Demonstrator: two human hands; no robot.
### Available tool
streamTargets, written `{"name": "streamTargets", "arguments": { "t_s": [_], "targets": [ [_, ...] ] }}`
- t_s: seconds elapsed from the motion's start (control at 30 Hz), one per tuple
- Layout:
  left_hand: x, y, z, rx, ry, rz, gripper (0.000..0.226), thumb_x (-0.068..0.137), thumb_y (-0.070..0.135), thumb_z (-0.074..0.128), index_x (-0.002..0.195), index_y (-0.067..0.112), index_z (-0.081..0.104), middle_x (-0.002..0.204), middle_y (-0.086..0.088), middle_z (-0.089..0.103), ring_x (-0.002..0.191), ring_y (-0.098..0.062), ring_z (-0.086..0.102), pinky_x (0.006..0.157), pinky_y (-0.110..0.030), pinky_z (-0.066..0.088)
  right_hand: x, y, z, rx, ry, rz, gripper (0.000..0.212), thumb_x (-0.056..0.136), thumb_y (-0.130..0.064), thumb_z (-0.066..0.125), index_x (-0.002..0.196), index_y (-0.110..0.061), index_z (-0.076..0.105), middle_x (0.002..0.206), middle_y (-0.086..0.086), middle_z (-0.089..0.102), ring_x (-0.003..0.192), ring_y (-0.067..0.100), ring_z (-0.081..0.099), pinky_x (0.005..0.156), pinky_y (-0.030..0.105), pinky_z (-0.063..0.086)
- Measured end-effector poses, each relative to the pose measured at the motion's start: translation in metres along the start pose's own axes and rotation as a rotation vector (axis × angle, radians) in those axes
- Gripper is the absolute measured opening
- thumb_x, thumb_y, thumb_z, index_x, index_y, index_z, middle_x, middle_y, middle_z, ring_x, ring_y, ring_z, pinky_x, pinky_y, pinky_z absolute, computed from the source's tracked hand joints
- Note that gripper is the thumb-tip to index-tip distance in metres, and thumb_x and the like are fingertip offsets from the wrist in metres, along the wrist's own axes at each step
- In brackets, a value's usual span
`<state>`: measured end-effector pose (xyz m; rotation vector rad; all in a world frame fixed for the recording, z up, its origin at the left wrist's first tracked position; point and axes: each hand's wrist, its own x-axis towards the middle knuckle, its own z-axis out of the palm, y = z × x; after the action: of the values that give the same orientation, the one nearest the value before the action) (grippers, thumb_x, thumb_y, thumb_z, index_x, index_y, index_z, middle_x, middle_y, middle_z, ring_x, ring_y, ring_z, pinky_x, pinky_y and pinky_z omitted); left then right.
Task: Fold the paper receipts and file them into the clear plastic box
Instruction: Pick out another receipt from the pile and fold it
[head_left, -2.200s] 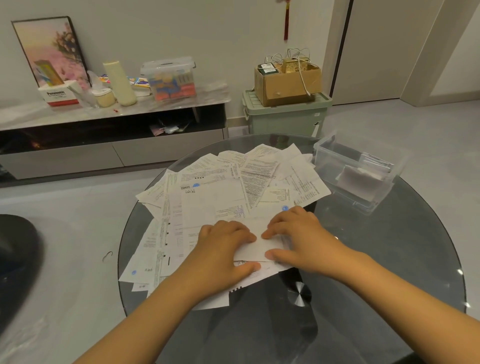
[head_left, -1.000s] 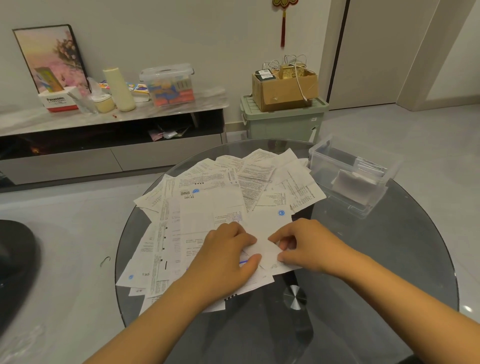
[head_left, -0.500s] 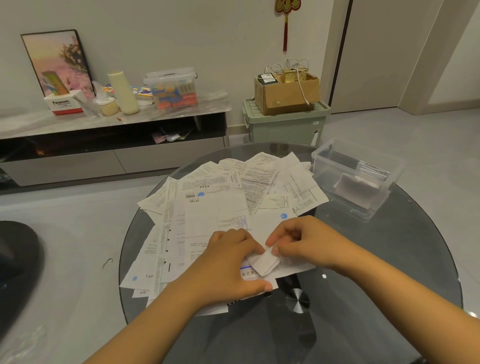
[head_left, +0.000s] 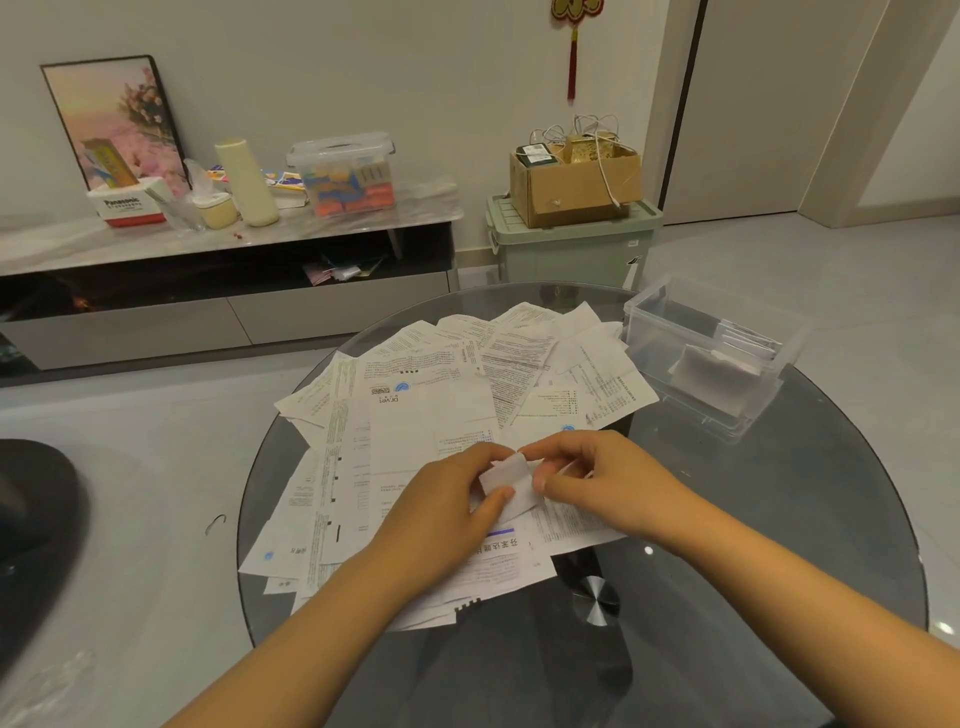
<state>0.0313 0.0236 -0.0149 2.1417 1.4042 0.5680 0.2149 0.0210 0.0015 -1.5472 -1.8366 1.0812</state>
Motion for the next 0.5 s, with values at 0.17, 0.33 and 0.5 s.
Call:
{"name": "streamTargets", "arguments": {
  "t_s": [0.17, 0.33, 0.5],
  "targets": [
    [0.004, -0.004, 0.007, 0.061, -0.006, -0.008, 0.048, 0.089, 0.025, 0.062, 0.133, 0.03, 0.044, 0.122, 0.014, 0.047, 0.112, -0.001, 0.044, 0.097, -0.015, 0.034, 0.003, 0.007, 0.013, -0.164, 0.044, -0.04, 0.04, 0.083, -0.021, 0.067, 0.119, -0.032, 0.054, 0.089, -0.017, 0.057, 0.075, 0.002, 0.053, 0.069, 0.005, 0.041],
    [0.007, -0.005, 0.006, 0.139, 0.007, -0.016, 0.044, 0.088, 0.03, 0.062, 0.129, 0.03, 0.048, 0.116, 0.013, 0.049, 0.111, -0.005, 0.043, 0.101, -0.023, 0.035, -0.004, 0.007, 0.025, -0.482, 0.079, -0.202, 0.026, 0.086, -0.034, 0.059, 0.111, -0.028, 0.057, 0.105, -0.012, 0.052, 0.091, 0.004, 0.043, 0.079, 0.019, 0.039],
    [0.009, -0.003, 0.004, 0.017, 0.068, -0.129, 0.028, 0.085, 0.023, 0.065, 0.11, 0.033, 0.059, 0.085, 0.016, 0.054, 0.076, -0.001, 0.052, 0.071, -0.009, 0.04, -0.005, 0.004, 0.026, -0.573, 0.069, -0.24, 0.04, 0.083, -0.052, 0.058, 0.116, -0.03, 0.059, 0.113, -0.014, 0.051, 0.105, 0.007, 0.044, 0.085, 0.02, 0.035]
  ]
}}
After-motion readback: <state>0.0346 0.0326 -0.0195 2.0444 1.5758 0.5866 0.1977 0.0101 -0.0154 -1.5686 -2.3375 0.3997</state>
